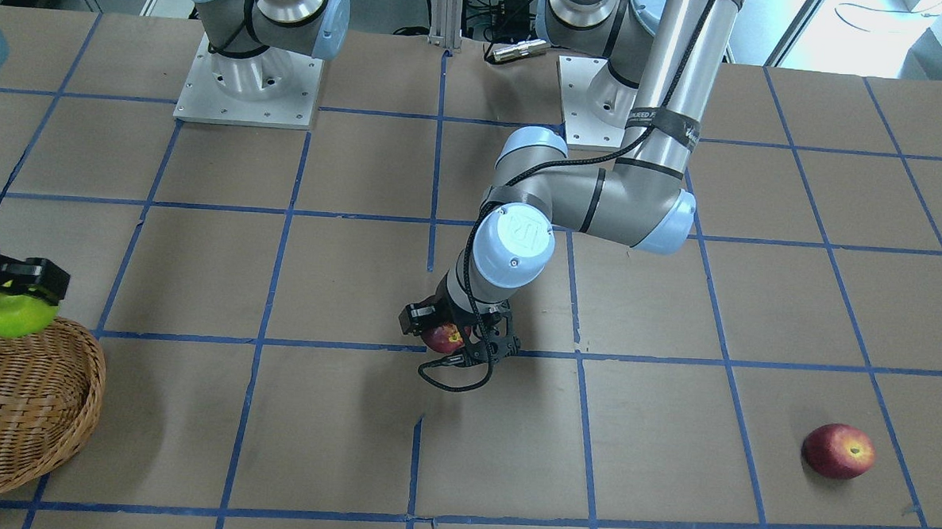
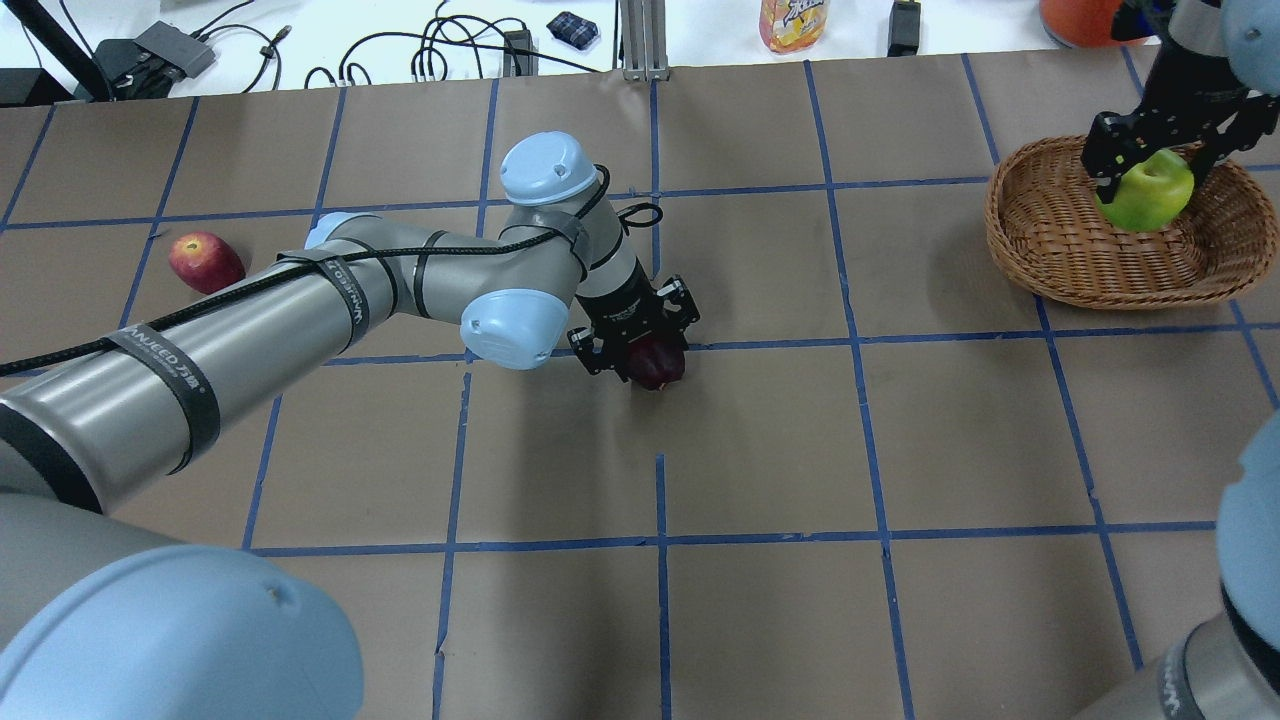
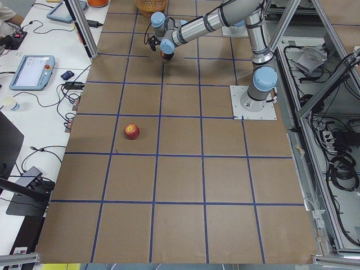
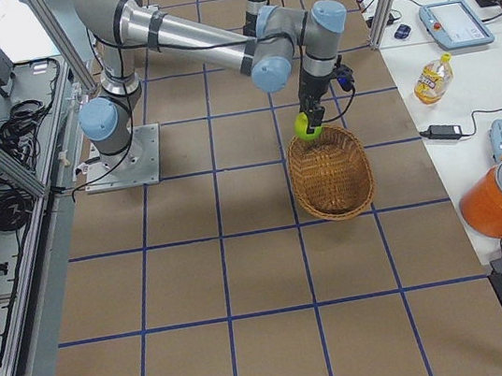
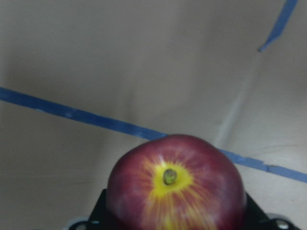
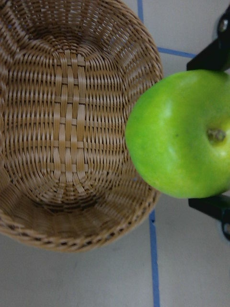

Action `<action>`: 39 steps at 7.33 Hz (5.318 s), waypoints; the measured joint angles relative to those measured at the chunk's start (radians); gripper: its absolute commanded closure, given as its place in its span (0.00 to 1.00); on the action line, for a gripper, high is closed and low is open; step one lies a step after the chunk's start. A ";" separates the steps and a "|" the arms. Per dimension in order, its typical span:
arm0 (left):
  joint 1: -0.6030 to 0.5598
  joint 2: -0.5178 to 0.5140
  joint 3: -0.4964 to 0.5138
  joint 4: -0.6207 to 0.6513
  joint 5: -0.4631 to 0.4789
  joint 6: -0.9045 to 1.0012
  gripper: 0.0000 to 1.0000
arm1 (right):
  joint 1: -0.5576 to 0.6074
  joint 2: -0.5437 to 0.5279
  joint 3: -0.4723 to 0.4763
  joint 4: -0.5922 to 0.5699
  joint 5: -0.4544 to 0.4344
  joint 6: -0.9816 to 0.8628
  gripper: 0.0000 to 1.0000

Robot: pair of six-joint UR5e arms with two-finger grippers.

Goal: Put all apples into basket
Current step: 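Release green apple in basket while left gripper sets down dark red apple, then reach right gripper to dark red apple while left gripper grasps red apple, then lift dark red apple with right gripper while left carries red apple center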

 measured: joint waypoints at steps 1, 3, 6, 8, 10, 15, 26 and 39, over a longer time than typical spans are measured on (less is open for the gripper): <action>-0.001 0.001 0.010 0.000 -0.020 -0.010 0.00 | -0.047 0.046 -0.003 -0.079 -0.005 -0.047 1.00; 0.027 0.029 0.035 -0.020 -0.027 0.020 0.00 | -0.105 0.148 -0.004 -0.258 -0.004 -0.152 1.00; 0.163 0.107 0.095 -0.179 0.016 0.223 0.00 | -0.149 0.224 -0.003 -0.367 0.005 -0.227 0.63; 0.268 0.155 0.138 -0.303 0.209 0.509 0.00 | -0.152 0.234 -0.003 -0.368 0.004 -0.222 0.00; 0.369 0.164 0.170 -0.314 0.328 0.740 0.00 | -0.153 0.226 -0.007 -0.349 -0.003 -0.220 0.00; 0.632 -0.013 0.266 -0.122 0.352 1.279 0.00 | 0.032 -0.008 -0.004 0.017 0.100 0.018 0.00; 0.785 -0.200 0.342 -0.071 0.361 1.451 0.32 | 0.700 0.120 0.016 -0.048 0.311 0.518 0.00; 0.348 0.147 0.070 -0.276 0.254 0.691 0.68 | 0.709 0.216 0.012 -0.062 0.301 0.536 1.00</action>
